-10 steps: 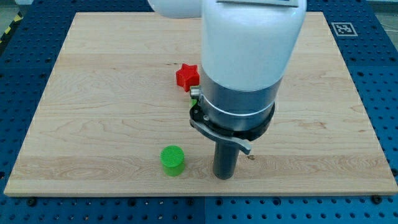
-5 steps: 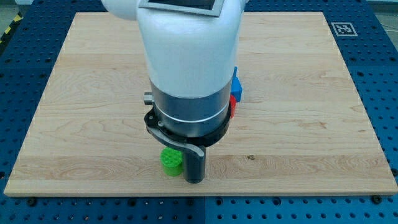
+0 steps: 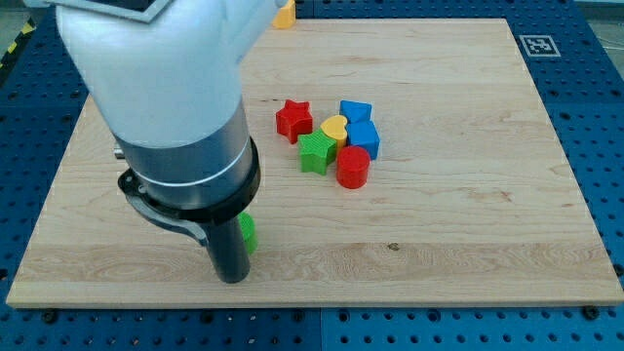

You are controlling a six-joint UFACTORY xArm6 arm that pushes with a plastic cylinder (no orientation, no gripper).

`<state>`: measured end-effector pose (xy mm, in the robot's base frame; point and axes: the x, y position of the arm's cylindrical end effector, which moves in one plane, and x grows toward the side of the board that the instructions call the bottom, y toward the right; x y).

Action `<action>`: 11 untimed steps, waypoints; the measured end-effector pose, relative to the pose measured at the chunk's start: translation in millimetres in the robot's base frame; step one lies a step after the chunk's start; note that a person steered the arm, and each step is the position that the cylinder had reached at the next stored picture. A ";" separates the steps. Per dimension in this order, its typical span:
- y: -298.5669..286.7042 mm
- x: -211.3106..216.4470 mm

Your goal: Move green circle into red star

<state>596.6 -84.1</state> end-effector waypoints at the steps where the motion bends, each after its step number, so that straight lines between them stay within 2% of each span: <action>1: 0.0 -8.7; 7: 0.0 -29.9; 11: 5.4 -75.2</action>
<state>521.4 -78.8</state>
